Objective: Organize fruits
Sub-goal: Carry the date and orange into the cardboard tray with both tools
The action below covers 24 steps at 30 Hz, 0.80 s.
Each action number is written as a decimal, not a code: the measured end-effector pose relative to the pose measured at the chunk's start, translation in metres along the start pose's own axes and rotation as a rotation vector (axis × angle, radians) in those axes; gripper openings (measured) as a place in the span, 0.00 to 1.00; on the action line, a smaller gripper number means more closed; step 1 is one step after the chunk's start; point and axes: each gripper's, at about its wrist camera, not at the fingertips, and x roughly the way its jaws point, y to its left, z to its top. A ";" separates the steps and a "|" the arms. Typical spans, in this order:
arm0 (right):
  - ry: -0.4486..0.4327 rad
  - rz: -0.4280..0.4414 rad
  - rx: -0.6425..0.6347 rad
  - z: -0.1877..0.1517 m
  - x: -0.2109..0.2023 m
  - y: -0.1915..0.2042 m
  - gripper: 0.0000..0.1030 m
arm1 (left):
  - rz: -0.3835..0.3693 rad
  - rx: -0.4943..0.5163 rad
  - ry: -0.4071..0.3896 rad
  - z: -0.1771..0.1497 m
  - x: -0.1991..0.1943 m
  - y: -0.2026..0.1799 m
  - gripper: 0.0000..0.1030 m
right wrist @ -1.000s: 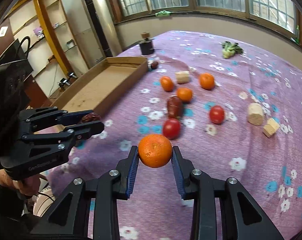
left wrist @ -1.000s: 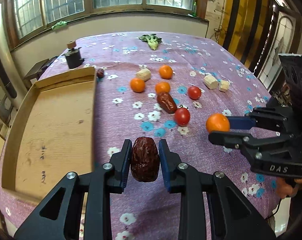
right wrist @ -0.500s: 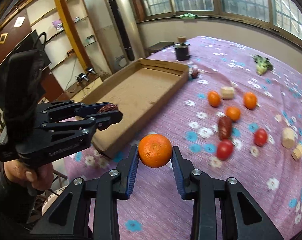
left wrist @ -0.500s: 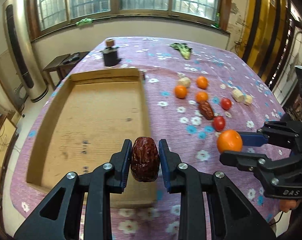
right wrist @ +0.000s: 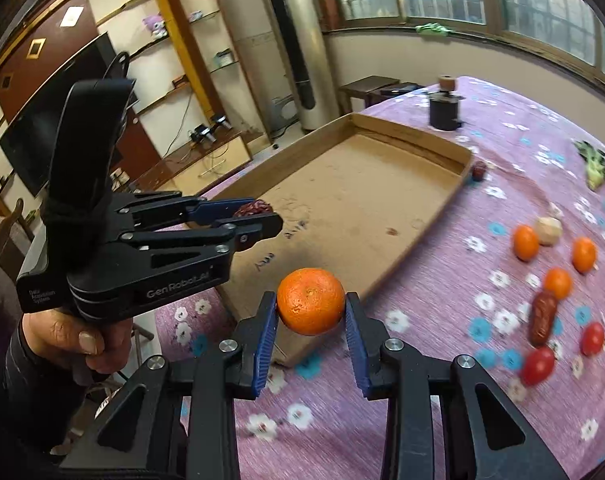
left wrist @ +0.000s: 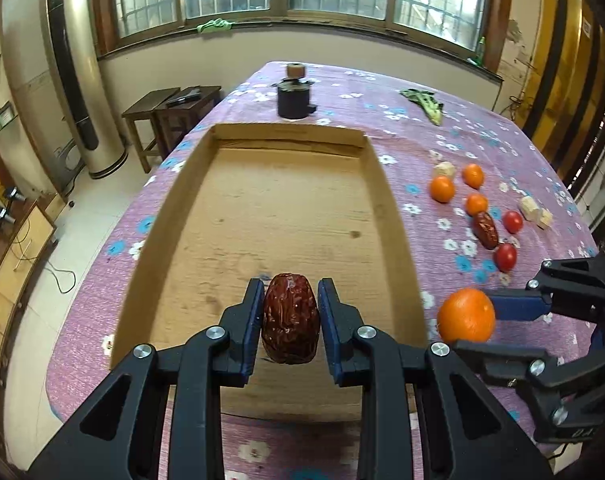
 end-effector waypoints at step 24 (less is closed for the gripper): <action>0.248 0.037 -0.153 0.018 0.103 0.024 0.34 | 0.023 -0.016 0.151 -0.018 0.043 0.035 0.24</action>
